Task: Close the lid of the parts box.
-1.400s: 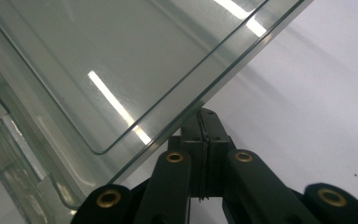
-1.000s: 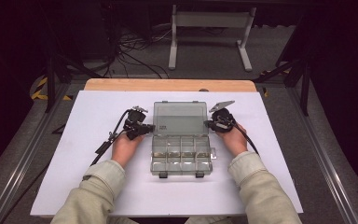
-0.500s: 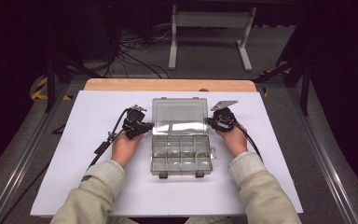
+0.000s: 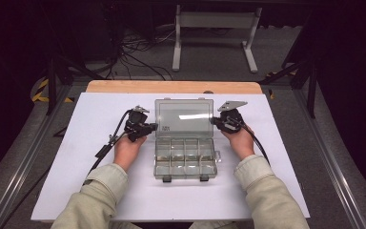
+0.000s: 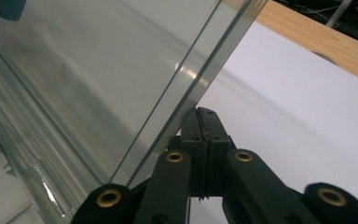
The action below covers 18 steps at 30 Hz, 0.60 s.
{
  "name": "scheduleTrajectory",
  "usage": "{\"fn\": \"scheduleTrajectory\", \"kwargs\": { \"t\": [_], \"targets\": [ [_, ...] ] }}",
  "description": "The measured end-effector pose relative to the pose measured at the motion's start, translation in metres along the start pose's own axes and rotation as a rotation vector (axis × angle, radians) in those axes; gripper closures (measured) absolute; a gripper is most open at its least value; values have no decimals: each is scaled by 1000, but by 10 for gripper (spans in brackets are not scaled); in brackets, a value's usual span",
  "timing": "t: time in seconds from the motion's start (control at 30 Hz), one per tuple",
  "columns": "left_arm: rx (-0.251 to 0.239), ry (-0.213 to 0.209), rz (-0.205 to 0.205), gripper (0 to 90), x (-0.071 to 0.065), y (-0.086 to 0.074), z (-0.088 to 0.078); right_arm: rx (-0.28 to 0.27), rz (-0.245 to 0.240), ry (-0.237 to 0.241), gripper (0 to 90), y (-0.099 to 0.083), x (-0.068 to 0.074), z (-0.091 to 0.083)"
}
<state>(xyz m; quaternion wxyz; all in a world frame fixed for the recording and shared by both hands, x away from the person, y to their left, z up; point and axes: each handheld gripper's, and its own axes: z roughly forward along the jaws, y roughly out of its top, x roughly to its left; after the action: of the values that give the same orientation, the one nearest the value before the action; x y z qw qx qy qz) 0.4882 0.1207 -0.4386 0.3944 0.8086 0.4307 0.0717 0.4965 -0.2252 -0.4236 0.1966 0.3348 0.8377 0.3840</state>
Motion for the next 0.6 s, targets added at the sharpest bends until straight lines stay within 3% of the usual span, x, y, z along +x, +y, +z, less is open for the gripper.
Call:
{"fn": "scheduleTrajectory", "kwargs": {
  "t": [0.43, 0.6],
  "targets": [
    [-21, -12, 37, 897, -2, 0, -7, -53, -13, 6, 900, 5, 2, -13],
    [-42, -33, 26, 898, -3, -1, -10, -67, -16, 12, 900, 6, 4, -17]
  ]
}}
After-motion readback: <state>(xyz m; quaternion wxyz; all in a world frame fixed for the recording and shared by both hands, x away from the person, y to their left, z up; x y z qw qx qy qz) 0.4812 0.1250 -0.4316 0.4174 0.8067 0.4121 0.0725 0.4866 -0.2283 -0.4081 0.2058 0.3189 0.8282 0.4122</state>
